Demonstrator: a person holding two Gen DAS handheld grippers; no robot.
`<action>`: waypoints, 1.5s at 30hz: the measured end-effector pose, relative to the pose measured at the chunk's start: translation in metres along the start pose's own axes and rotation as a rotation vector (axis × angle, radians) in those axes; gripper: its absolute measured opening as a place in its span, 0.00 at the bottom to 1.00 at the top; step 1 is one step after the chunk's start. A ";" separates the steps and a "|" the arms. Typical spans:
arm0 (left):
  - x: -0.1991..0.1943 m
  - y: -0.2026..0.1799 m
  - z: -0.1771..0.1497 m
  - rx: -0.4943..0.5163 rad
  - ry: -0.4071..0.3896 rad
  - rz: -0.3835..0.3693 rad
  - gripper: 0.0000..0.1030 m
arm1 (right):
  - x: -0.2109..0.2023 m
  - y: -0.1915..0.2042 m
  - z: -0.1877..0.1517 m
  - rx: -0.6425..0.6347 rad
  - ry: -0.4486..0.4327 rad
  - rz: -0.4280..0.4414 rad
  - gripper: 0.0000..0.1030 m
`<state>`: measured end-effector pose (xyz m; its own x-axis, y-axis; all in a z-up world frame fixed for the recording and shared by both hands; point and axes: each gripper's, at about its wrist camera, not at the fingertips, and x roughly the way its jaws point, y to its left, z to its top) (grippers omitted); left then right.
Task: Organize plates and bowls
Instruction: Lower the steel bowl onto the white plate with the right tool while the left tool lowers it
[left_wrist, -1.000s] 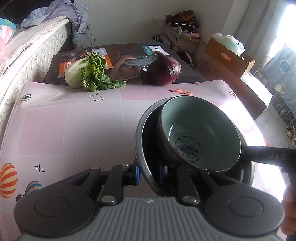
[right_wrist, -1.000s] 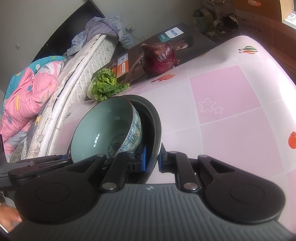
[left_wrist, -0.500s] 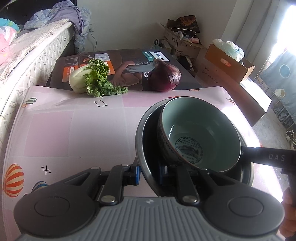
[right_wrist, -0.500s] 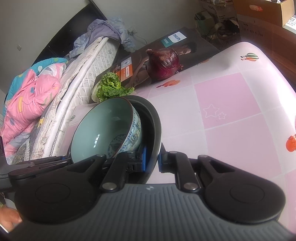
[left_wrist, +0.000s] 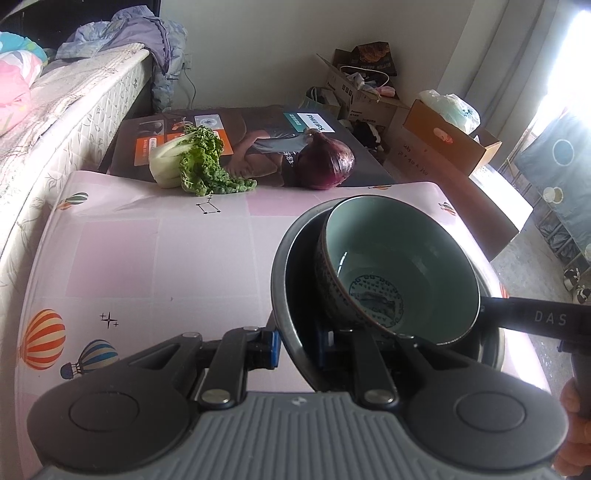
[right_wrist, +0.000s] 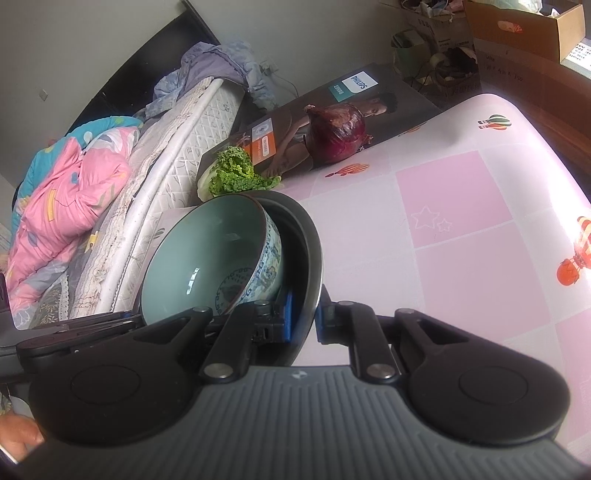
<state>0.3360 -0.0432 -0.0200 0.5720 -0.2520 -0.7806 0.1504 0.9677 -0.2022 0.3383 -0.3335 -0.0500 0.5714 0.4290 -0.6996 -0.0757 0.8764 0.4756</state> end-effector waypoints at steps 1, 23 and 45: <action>-0.004 0.000 -0.002 -0.002 -0.003 0.000 0.16 | -0.003 0.002 -0.002 0.000 -0.001 0.000 0.12; -0.055 -0.008 -0.087 -0.003 0.058 -0.026 0.15 | -0.072 0.011 -0.108 0.045 0.048 -0.019 0.12; -0.057 -0.007 -0.129 0.012 0.120 -0.034 0.16 | -0.077 0.007 -0.167 0.018 0.095 -0.058 0.13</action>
<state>0.1989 -0.0351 -0.0507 0.4657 -0.2822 -0.8387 0.1779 0.9583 -0.2236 0.1574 -0.3242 -0.0821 0.4944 0.3971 -0.7732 -0.0298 0.8968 0.4415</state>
